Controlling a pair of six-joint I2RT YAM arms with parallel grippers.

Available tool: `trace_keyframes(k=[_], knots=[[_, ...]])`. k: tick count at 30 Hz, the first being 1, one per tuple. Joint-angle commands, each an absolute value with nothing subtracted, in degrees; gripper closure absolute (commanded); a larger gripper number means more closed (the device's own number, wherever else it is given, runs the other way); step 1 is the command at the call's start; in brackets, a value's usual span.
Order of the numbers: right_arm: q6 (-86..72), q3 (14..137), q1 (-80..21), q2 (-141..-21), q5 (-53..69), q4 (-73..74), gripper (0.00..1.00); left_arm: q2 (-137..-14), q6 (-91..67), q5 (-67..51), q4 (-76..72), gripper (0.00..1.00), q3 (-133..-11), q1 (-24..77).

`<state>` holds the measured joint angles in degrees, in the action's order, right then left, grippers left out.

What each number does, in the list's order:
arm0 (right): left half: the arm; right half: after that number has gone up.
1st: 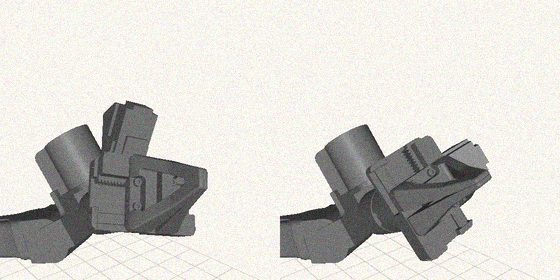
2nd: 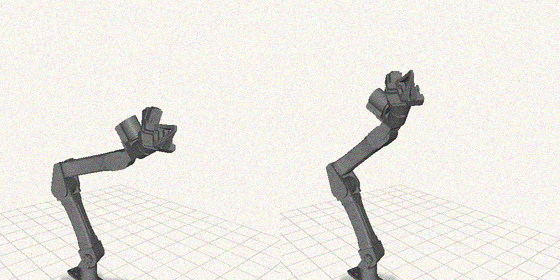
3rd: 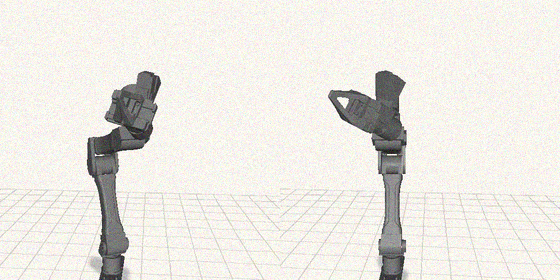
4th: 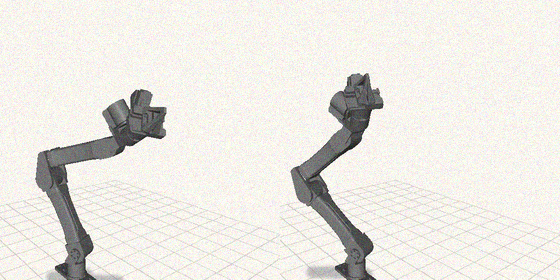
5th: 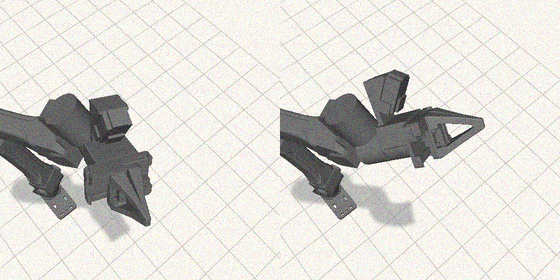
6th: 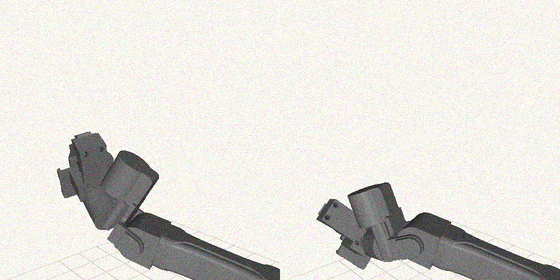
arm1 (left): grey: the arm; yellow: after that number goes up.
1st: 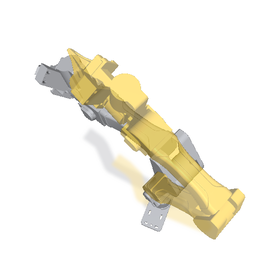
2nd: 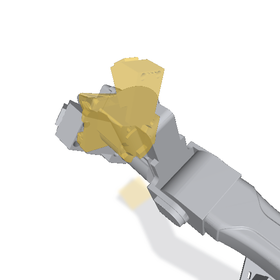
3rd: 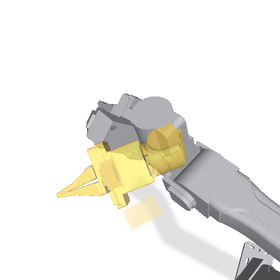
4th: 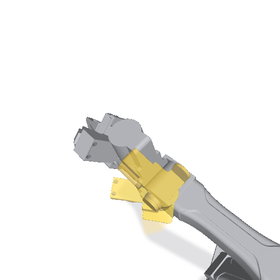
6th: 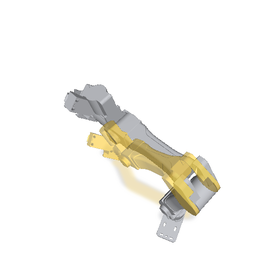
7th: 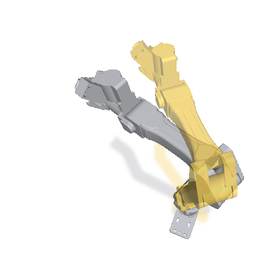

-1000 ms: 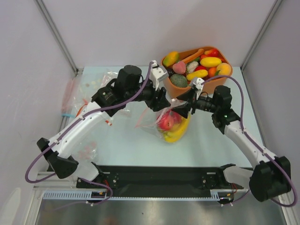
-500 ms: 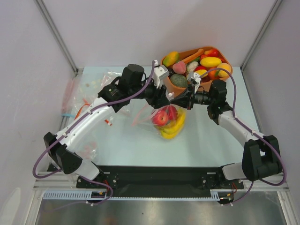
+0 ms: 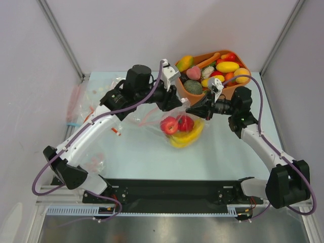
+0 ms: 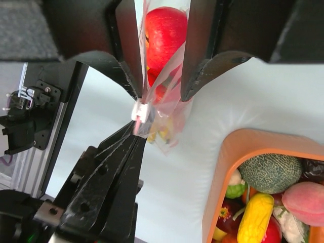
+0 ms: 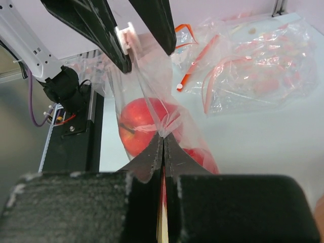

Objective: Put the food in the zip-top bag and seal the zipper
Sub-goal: Zip the zipper food storage bag at the center of the board.

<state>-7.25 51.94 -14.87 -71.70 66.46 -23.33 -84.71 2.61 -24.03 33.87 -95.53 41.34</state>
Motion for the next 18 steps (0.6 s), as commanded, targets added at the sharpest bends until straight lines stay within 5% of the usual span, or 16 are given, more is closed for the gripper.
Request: trace_keyframes(k=[1,8,14,18], knots=[[-5.8,54.7,-15.2,-70.8,67.0,-21.7,1.00,-83.6,4.0,-25.2,31.8,0.60,-99.6,41.6],[-4.8,55.6,-15.9,-70.5,67.3,-20.0,1.00,-85.8,4.0,-29.4,30.8,0.75,-100.5,42.1],[-4.7,55.9,-16.3,-71.1,67.4,-19.9,1.00,-85.9,4.6,-30.7,30.7,0.55,-99.9,42.8],[-5.2,56.2,-16.6,-71.2,67.6,-20.5,1.00,-86.2,4.7,-31.5,31.0,0.70,-99.9,42.8]])
